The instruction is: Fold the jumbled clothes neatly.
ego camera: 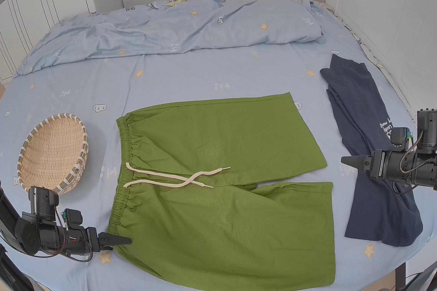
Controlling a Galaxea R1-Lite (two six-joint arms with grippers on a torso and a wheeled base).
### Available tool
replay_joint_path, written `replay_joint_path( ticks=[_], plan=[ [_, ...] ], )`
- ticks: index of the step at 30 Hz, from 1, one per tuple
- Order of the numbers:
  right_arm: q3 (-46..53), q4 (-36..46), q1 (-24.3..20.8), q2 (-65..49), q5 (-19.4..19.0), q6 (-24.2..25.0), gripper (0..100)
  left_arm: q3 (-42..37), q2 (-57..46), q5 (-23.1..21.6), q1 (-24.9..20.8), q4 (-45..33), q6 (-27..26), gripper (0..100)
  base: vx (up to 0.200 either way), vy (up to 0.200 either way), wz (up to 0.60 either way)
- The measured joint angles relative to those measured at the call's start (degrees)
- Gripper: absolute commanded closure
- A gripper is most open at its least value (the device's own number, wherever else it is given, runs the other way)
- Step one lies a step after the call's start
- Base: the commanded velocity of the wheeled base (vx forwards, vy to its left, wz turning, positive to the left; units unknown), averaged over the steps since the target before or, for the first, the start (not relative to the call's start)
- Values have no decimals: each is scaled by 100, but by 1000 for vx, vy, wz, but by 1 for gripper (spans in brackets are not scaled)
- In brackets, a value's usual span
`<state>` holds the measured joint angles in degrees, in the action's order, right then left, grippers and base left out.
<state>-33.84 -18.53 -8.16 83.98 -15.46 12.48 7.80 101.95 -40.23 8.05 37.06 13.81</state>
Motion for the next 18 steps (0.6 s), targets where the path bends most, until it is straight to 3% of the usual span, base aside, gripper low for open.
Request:
replay_joint_path(
  ticks=[11,12,18],
  plan=[
    [-15,0,15,-35,0,45,0,-100,268,-30,187,700,28,0,0,0,0],
    [-15,0,15,-38,2,45,0,-105,276,-30,190,706,28,100,0,0,0],
    [-6,-5,17,-35,0,45,0,-108,299,13,217,700,28,100,0,0,0]
  ],
)
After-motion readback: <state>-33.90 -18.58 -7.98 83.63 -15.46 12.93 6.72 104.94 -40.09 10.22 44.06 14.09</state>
